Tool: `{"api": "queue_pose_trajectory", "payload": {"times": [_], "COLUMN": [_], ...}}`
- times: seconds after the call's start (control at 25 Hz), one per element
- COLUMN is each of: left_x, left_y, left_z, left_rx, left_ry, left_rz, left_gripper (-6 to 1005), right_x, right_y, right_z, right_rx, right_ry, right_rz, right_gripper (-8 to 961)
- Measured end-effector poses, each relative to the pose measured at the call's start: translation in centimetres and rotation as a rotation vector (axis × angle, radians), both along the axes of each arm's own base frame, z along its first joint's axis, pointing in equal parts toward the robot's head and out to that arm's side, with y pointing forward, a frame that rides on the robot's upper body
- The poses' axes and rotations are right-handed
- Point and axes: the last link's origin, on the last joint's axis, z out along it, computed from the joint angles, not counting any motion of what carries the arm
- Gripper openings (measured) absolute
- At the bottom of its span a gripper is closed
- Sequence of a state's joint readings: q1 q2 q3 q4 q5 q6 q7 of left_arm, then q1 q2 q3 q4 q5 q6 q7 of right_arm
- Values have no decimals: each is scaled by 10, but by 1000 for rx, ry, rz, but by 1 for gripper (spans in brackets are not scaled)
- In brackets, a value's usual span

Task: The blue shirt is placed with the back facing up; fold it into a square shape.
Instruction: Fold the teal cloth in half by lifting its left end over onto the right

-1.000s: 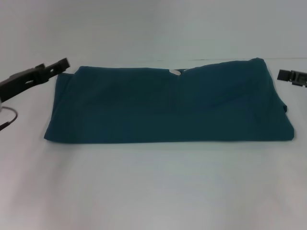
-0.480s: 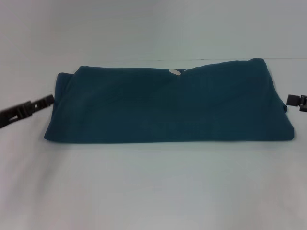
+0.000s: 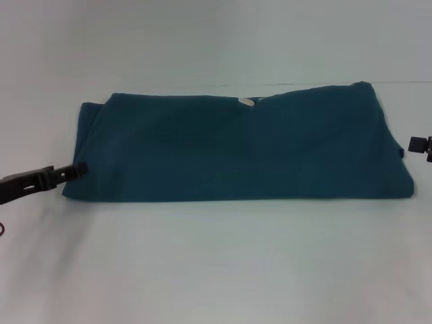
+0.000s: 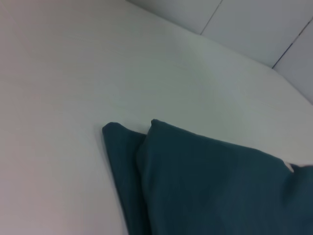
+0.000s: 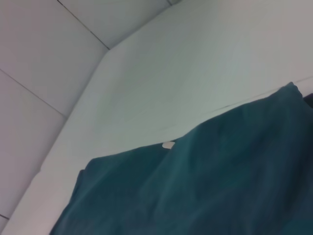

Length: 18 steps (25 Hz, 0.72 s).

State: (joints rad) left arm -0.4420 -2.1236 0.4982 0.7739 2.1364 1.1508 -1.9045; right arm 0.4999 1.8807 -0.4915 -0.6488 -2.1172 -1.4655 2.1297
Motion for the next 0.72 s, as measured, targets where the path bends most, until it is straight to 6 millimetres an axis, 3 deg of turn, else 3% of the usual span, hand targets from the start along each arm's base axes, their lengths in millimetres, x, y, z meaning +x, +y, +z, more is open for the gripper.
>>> {"api": "queue_pose_trajectory", "payload": {"times": [0.72], "left_x": [2], "left_y": [6], "left_z": [-14], "left_rx": [-65], "left_ry": [79], "left_rz": [-1], "left_gripper": [880], "right_x": [2], "right_y": [3], "right_z": [-5], "right_rx": [-9], "right_ry": [-26], "right_rz": [-28], "right_gripper": [915]}}
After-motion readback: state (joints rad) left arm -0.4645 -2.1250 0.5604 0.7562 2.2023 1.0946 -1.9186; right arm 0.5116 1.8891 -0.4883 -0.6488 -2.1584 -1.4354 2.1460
